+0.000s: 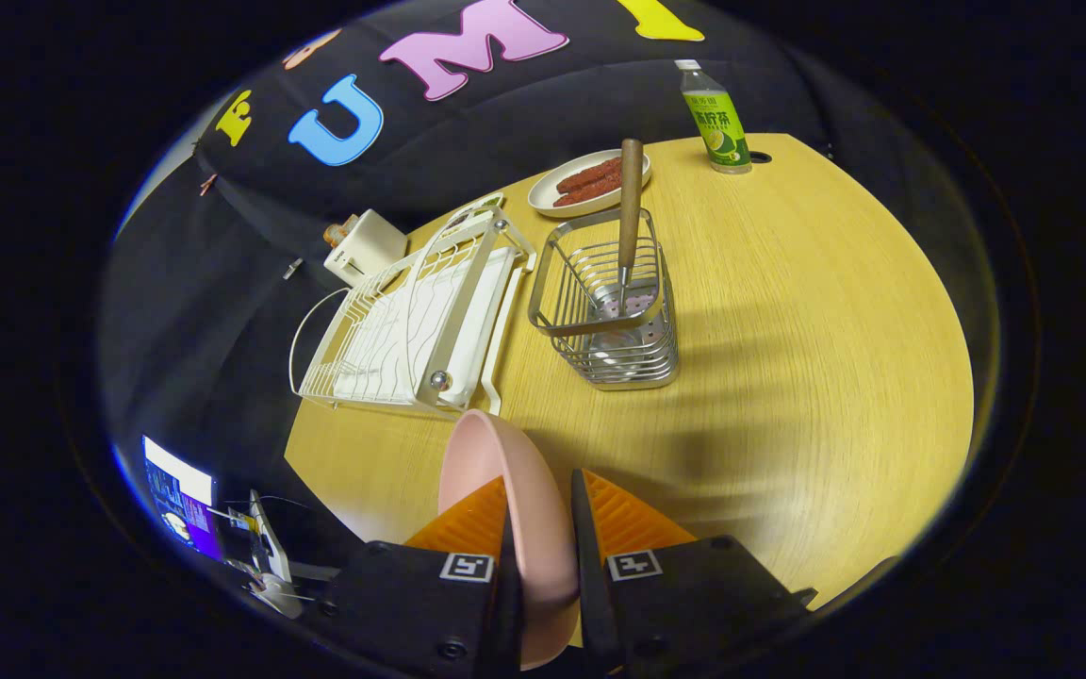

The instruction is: Take the plate from the dish rack, then take the spoon from the basket and place it into the plate.

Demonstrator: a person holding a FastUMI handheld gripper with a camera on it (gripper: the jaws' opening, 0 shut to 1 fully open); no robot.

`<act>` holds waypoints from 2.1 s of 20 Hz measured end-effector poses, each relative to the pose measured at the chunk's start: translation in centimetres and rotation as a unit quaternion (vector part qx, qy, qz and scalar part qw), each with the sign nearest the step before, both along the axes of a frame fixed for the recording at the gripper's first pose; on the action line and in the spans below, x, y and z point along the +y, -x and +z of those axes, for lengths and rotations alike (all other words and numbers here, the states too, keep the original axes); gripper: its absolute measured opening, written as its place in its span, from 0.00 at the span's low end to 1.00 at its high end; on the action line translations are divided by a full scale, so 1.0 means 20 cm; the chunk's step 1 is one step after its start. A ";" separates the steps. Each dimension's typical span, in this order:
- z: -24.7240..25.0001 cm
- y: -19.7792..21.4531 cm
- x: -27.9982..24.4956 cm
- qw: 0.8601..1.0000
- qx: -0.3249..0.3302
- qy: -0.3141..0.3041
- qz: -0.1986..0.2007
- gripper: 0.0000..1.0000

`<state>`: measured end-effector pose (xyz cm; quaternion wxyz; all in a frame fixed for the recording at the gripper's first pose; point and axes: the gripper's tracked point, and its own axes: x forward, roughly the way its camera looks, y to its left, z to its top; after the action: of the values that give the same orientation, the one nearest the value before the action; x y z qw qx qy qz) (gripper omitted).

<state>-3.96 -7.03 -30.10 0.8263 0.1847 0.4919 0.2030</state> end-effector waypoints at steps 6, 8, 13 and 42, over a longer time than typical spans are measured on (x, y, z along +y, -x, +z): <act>-0.04 -0.10 -0.18 0.999 -0.031 0.041 -0.017 0.39; -0.01 -0.15 -0.22 0.997 -0.057 0.053 -0.016 0.63; 0.24 -0.35 -0.25 0.981 -0.177 0.080 -0.019 0.98; 0.05 -1.14 -0.16 0.973 -0.170 0.155 -0.022 0.33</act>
<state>18.75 -10.29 -29.19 0.9205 0.0282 0.3656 0.1347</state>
